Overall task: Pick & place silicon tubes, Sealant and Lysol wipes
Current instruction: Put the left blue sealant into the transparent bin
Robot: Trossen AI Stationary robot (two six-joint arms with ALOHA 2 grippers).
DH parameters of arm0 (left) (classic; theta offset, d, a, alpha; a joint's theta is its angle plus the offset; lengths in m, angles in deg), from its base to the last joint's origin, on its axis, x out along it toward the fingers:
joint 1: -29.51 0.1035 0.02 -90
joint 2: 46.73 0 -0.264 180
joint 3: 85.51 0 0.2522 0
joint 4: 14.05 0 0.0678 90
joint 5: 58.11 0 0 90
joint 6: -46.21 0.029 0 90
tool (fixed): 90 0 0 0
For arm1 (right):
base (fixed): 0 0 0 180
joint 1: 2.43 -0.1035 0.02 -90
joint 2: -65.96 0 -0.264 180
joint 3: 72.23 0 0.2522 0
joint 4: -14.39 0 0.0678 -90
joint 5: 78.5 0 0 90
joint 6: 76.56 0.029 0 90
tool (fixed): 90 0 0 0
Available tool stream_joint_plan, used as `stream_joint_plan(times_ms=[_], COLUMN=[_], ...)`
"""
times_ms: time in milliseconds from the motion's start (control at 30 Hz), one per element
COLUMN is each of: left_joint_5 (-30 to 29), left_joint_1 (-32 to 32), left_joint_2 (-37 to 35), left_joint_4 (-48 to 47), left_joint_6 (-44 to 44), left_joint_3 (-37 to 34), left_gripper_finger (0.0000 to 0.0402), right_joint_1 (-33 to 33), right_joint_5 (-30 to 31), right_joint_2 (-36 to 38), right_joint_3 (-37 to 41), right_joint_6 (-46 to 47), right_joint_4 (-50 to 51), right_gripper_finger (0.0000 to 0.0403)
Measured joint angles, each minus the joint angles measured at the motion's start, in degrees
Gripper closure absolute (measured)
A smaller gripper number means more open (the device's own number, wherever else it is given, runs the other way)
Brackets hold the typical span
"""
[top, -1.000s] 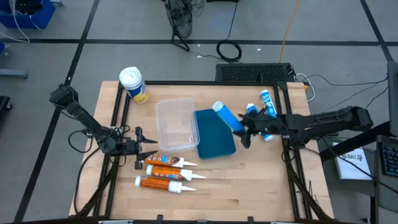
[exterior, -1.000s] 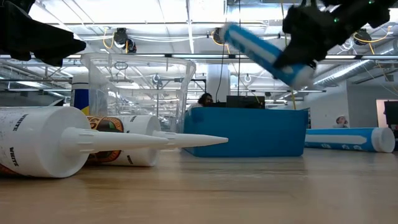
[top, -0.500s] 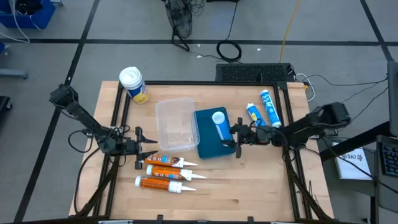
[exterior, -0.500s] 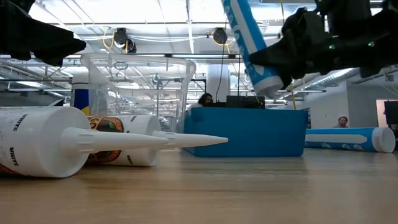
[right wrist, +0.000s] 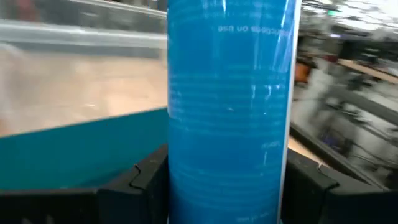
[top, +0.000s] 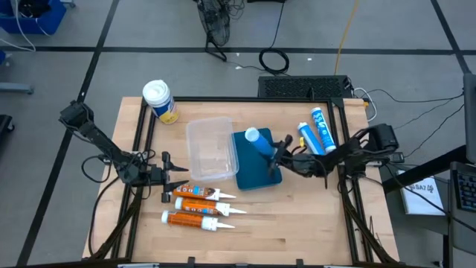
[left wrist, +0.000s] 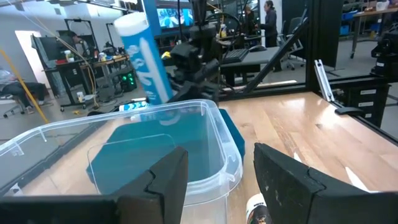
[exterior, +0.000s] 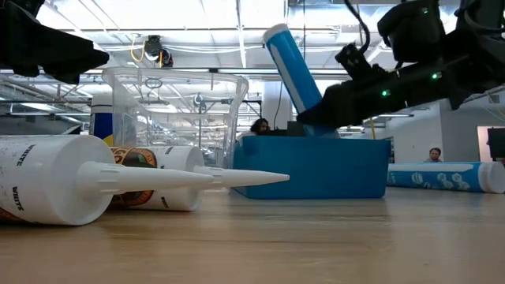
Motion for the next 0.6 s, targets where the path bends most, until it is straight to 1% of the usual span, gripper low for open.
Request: stream_joint_plan(times_ms=[167,333,433,500,600], left_joint_5=[0.0,0.0,0.0,0.0,0.0], left_joint_1=[0.0,0.0,0.0,0.0,0.0], left_joint_2=[0.0,0.0,0.0,0.0,0.0], left_joint_4=[0.0,0.0,0.0,0.0,0.0], left_joint_6=[0.0,0.0,-0.1,-0.2,-0.2], left_joint_3=[0.0,0.0,0.0,0.0,0.0], left_gripper_finger=[0.0215,0.0215,0.0215,0.0215,0.0215], right_joint_1=[0.5,0.4,0.4,0.3,0.2], right_joint_5=[2.6,10.0,13.5,15.0,15.6], right_joint_2=[-0.9,-0.9,-0.8,-0.9,-0.9], right_joint_3=[0.0,0.0,0.0,0.0,0.0], right_joint_6=[1.6,1.8,1.7,2.0,3.3], right_joint_4=[1.2,1.7,2.3,2.9,3.0], right_gripper_finger=[0.0198,0.0198,0.0198,0.0198,0.0198])
